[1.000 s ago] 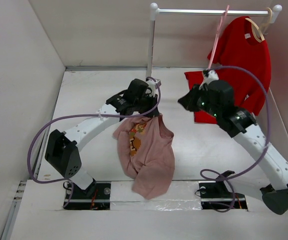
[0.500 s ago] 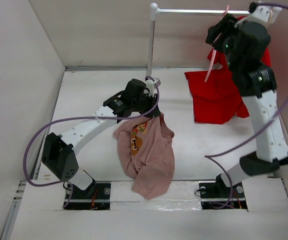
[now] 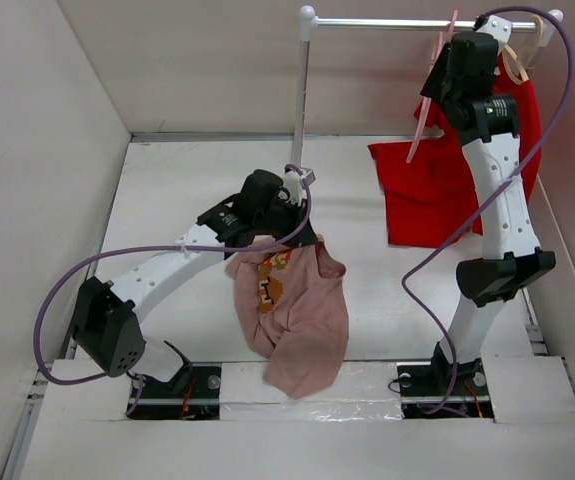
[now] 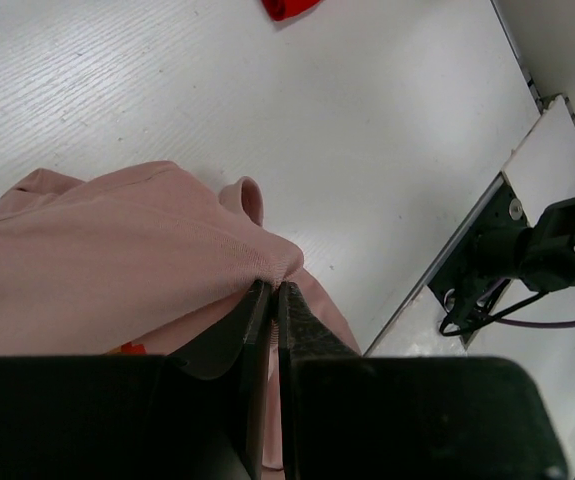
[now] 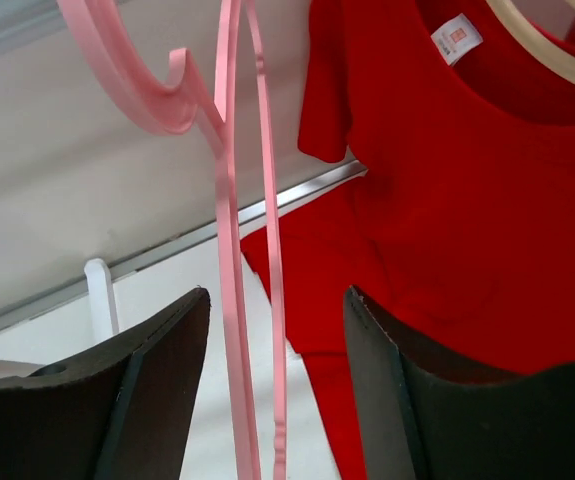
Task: Place the t-shirt on the hanger
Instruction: Pick up the hanger from the clothesline.
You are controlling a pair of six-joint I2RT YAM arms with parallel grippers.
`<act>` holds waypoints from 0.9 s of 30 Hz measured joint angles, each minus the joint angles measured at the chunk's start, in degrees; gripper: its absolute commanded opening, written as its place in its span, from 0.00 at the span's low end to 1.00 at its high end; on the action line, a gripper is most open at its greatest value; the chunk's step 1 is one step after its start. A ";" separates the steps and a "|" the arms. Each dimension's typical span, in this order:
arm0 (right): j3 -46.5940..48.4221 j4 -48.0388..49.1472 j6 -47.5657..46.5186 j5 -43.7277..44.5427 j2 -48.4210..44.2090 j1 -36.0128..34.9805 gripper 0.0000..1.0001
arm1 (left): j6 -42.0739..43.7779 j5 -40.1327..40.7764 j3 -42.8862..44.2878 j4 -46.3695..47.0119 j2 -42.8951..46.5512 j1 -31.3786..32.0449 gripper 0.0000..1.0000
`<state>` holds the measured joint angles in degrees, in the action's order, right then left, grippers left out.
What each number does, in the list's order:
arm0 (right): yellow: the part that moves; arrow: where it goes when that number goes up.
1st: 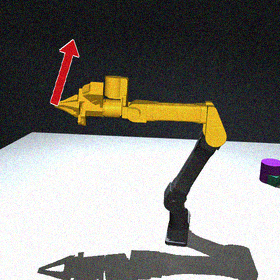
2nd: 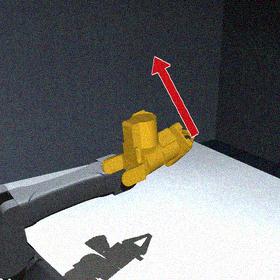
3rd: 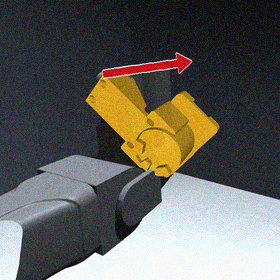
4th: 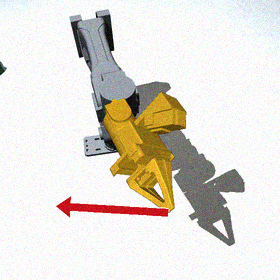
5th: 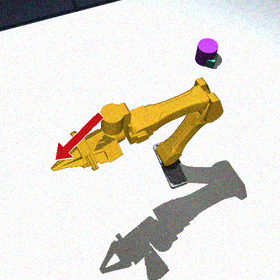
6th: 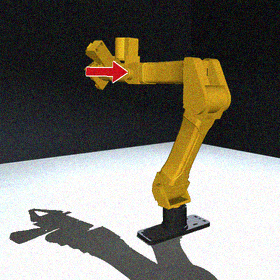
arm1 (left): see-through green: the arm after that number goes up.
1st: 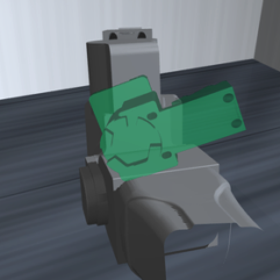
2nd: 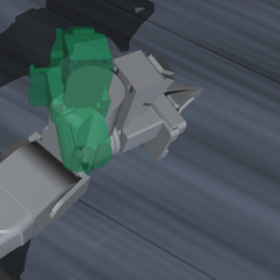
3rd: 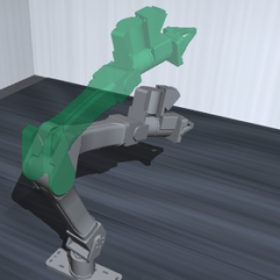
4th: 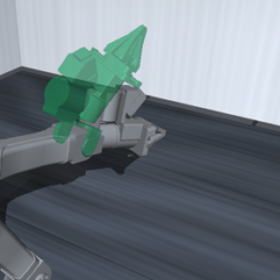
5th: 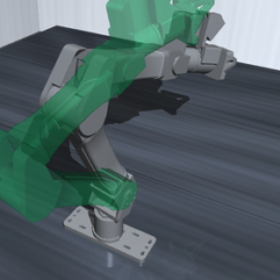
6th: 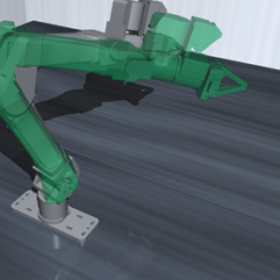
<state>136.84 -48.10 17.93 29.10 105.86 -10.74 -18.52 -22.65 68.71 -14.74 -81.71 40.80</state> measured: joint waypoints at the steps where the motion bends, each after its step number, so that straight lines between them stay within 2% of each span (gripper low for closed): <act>1: -0.22 0.11 -0.20 -0.13 0.20 0.17 0.56 | 0.02 -0.24 0.00 0.00 0.00 0.00 0.00; 7: -2.05 2.34 -0.44 -3.54 1.33 0.72 0.53 | 0.35 -0.90 0.00 0.22 0.00 -0.02 0.00; 11: -4.00 3.61 -0.85 -5.33 1.68 1.36 0.41 | 0.50 -0.94 0.00 0.26 -0.24 0.00 0.00; 14: -4.13 3.89 -1.27 -5.75 2.40 1.40 0.27 | 0.55 -0.92 0.00 0.37 -0.81 0.00 0.00; 15: -4.17 4.00 -1.33 -5.81 2.60 1.40 0.16 | 0.61 -0.92 0.00 0.37 -1.01 -0.02 0.00; 18: -4.26 4.68 -1.99 -6.12 2.84 1.40 0.00 | 0.70 -0.92 0.00 0.39 -1.42 0.00 0.00; 27: -6.27 8.13 -4.72 -8.94 0.33 1.40 0.00 | 0.72 -0.72 1.09 0.37 -2.82 -0.02 0.00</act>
<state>130.56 -39.97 13.21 20.16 106.19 -9.34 -17.80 -23.38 69.80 -14.37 -84.53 40.77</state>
